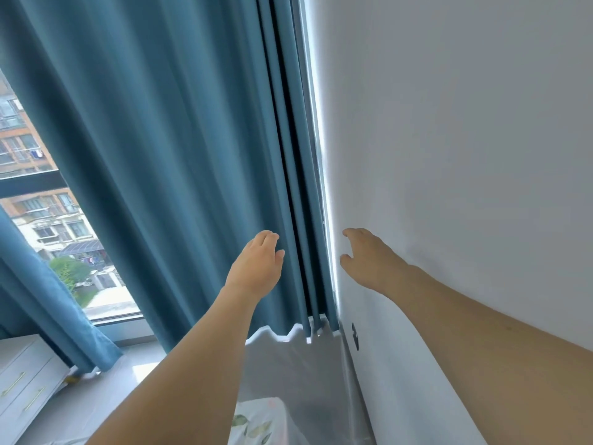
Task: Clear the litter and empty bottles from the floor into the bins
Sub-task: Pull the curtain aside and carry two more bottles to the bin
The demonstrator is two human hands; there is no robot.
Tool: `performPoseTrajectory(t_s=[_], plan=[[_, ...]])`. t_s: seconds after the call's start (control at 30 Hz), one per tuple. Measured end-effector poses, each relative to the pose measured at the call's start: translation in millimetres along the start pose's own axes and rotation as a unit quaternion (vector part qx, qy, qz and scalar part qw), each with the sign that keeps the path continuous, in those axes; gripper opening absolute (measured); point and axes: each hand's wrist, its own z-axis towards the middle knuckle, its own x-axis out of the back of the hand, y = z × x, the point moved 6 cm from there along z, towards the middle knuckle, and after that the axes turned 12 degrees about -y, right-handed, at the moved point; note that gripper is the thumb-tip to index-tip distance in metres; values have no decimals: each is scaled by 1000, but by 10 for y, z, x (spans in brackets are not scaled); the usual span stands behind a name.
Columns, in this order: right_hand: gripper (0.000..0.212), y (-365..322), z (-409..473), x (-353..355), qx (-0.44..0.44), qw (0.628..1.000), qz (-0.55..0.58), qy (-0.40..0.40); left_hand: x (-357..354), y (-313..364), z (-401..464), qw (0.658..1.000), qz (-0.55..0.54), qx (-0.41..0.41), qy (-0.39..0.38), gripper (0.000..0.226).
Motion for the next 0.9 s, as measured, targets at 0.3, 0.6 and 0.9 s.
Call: performPoseTrajectory(t_s=[0.3,0.6,0.9], plan=[[40,-195,1059,1,22,1000,-5,-10,-117,-460,809,1000,-7,12,-1,40],[50,-301,2930,-71,56,998,-18,-14,-161,-1547,2214,998,-20,50,12,41],[54,-554,4443,-134,83,996,-23,-39,-141,-2502,3383,994,-37,106,15,42]])
